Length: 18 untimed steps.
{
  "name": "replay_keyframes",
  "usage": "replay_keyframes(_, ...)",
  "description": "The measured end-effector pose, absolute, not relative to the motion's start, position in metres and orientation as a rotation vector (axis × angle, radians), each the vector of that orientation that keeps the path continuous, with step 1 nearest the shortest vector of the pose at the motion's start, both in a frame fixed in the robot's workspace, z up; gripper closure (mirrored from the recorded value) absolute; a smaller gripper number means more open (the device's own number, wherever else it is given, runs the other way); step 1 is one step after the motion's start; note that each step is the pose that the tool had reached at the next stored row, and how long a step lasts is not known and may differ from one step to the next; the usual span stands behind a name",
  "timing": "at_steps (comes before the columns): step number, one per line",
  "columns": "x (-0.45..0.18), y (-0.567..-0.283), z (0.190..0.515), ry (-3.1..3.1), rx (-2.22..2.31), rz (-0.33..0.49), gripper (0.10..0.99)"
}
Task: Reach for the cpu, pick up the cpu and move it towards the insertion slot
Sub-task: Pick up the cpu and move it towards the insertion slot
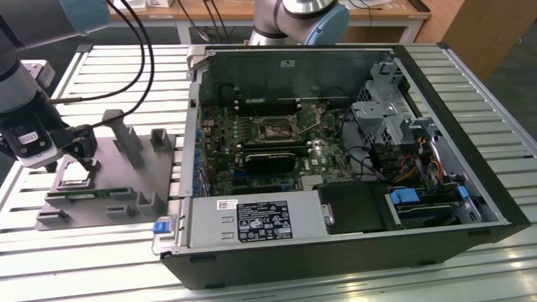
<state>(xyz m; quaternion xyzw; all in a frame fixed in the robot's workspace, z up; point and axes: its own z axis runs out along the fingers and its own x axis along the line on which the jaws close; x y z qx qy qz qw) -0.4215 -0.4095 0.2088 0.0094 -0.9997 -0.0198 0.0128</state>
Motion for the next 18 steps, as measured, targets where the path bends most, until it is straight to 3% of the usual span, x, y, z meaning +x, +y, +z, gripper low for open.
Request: replay_keyframes(18,-0.423,-0.411,0.191,-3.119,0.029,-0.062,0.439)
